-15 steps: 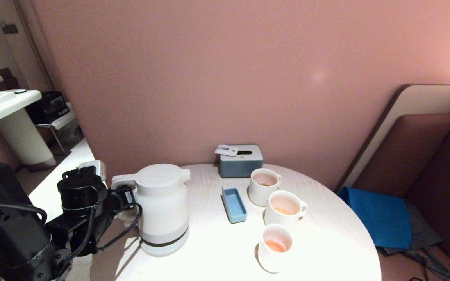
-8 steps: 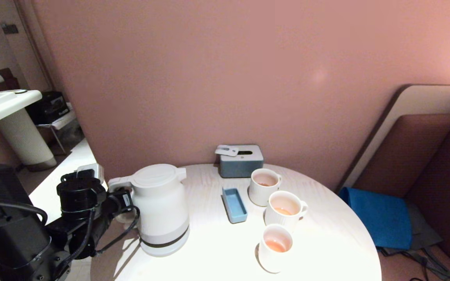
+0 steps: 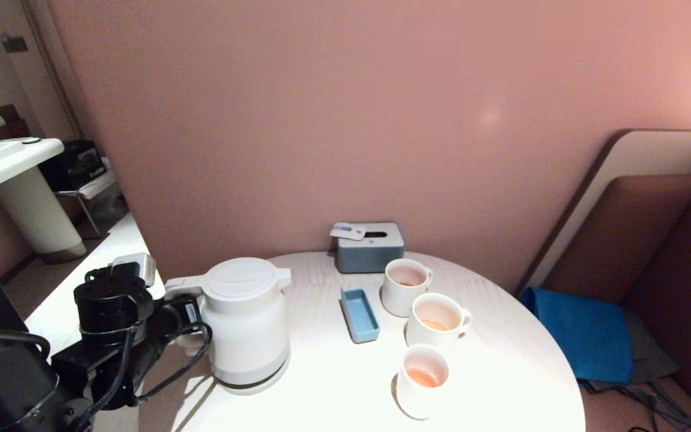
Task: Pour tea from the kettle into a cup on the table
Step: Put the cup down on the table
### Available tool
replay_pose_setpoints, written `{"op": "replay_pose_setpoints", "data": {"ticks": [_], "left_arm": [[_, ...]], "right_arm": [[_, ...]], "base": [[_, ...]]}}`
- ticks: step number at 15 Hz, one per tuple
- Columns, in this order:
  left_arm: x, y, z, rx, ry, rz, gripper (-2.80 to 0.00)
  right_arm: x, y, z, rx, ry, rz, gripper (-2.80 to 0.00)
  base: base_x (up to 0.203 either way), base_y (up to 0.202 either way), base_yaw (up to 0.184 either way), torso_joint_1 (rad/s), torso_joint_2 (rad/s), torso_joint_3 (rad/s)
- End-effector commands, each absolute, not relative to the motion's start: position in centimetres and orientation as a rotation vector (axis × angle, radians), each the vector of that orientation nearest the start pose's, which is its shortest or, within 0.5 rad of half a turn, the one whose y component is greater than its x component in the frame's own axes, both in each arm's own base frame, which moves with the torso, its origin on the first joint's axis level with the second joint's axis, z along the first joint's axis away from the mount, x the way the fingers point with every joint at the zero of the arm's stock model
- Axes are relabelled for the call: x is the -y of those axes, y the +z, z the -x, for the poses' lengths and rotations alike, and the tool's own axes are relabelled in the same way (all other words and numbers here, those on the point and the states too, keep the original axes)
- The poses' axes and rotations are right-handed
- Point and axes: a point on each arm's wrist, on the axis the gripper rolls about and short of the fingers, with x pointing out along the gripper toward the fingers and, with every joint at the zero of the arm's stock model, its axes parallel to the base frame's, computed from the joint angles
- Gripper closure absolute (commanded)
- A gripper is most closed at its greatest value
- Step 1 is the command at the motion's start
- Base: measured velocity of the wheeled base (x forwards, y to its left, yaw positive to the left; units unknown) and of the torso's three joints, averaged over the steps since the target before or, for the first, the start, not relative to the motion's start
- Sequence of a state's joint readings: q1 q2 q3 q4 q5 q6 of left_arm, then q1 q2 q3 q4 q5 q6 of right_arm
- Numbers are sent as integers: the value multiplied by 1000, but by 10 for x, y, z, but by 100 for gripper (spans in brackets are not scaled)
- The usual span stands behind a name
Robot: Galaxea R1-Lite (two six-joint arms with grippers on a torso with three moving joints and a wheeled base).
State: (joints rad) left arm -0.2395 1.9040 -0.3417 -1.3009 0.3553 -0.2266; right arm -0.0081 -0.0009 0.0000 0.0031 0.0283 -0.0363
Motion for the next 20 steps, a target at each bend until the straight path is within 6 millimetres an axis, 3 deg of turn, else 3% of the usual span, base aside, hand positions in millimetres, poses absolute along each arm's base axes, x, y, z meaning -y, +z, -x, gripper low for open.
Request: {"op": "replay_pose_setpoints", "data": {"ticks": [1,3,9,20], "left_arm": [[56,81,-262,-247,146,148,0],[56,68,-260,-298,150,137,0],[60,34,-279,-264,139,88,0],[58,54,-273,-203,130,59,0]], "right_arm": [[-1,75,23,-3,22,37,0],[-1,75,23,-3,22,37,0],[-1,75,23,-3,22,37,0],[-1,75,23,-3,22,37,0]], "base": [[0,0,0,0,0,0],[0,0,0,0,0,0],[0,0,0,0,0,0],[0,0,0,0,0,0]]}}
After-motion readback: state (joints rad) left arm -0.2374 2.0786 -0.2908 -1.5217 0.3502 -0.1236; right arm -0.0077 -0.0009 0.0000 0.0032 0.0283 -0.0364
